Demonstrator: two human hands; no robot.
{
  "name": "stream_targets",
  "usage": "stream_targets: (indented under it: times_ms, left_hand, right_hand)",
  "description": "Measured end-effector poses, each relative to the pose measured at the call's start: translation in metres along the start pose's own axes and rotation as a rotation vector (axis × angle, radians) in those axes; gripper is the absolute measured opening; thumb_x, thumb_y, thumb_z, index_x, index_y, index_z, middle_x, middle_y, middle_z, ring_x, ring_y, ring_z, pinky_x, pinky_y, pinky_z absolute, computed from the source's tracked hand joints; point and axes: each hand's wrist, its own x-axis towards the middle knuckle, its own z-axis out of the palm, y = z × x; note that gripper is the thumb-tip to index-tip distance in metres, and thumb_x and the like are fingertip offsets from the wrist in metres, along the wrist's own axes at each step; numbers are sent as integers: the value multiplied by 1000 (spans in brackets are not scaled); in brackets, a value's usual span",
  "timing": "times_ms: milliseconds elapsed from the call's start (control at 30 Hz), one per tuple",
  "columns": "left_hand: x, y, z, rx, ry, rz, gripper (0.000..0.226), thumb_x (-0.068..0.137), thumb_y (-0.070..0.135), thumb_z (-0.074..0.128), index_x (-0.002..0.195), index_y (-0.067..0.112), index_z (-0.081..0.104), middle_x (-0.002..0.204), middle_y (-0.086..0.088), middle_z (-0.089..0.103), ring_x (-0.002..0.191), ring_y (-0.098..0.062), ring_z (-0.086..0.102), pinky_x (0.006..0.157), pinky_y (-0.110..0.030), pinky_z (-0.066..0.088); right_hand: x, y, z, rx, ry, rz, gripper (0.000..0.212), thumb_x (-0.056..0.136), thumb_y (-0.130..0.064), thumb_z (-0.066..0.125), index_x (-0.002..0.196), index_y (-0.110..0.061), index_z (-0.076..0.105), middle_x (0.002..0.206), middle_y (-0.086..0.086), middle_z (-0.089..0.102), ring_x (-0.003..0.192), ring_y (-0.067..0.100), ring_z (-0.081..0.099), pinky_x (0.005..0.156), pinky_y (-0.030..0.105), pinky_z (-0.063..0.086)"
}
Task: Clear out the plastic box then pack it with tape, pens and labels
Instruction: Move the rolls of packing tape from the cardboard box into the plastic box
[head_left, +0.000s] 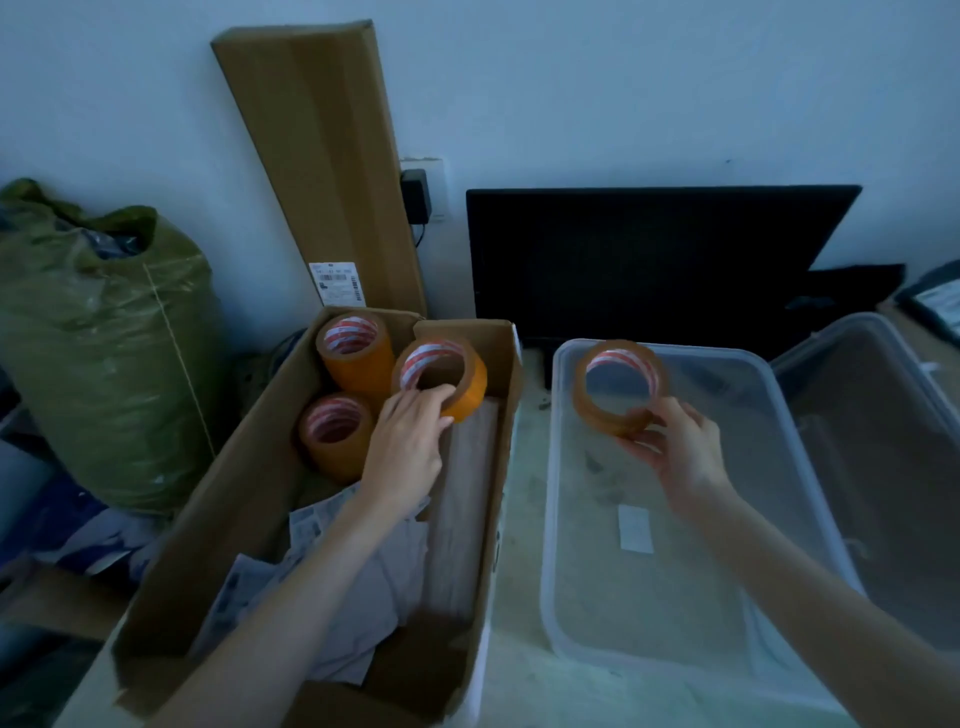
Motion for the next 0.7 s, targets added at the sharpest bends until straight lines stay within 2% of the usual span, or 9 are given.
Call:
stream_targets:
  times_ms: [133,233,300,400,500,567,600,667,700]
  left_hand:
    - [13,27,8,-46,55,83,36,77,-11,67,110,0,60,100,-17,67,102,-23,49,94,-33,35]
    - [18,42,13,-60,70,83,39,73,-14,69,109,-1,62,101,-17,68,105,-20,44,97,-35,42]
    - [21,46,16,-75,59,67,40,73,-14,70,110,-1,61,101,-16,68,106,-19,46,96,-38,45]
    - [22,46,20,-66,17,15,40,76,-10,70,113,2,60,105,-14,67,106,-29,59,92,-47,49]
    - [23,44,23,-57,-17,-9,42,77,-8,70,116,2,59,107,-14,67,107,-33,60,92,-50,50]
    - [23,43,25,-48,-24,6,42,76,-9,70,115,2,59,106,-15,66,105,-34,60,91,-49,50]
    - [23,44,26,-42,-22,17,42,76,-10,70,115,1,59,105,-15,67,104,-33,60,91,-48,49]
    - [24,48,29,-35,-19,39,40,75,-10,71,112,0,61,103,-15,67,104,-31,59,91,-46,48]
    - [24,50,31,-36,-14,60,39,75,-10,71,111,1,61,101,-15,68,104,-28,57,91,-44,48]
  right_hand:
    - [42,23,-10,-68,56,113,9,90,-6,54,95,-1,58,77,14,59,70,27,62,64,40,58]
    - [72,51,-14,-212,77,200,17,90,-6,57,104,4,61,84,19,61,67,28,61,49,36,58]
    - [87,70,-13,-318,72,231,22,90,-6,56,107,7,61,90,21,61,65,26,59,39,31,55]
    - [98,94,-10,-436,55,231,23,94,-5,47,110,7,59,91,18,57,65,23,55,33,22,47]
    - [102,108,-13,-537,64,178,22,94,-3,42,107,1,60,90,15,57,79,27,55,40,22,49]
    - [104,113,-17,-621,60,83,20,92,0,46,103,8,60,91,16,60,83,24,53,58,28,52]
    - [104,114,-20,-655,52,30,21,91,2,48,103,13,61,90,17,61,83,21,51,63,23,48]
    - [104,111,-25,-703,16,-49,18,89,9,51,100,16,63,92,18,63,85,19,51,58,9,39]
    - [102,106,-27,-722,-5,-73,19,88,11,50,101,14,64,96,17,64,89,21,54,59,9,40]
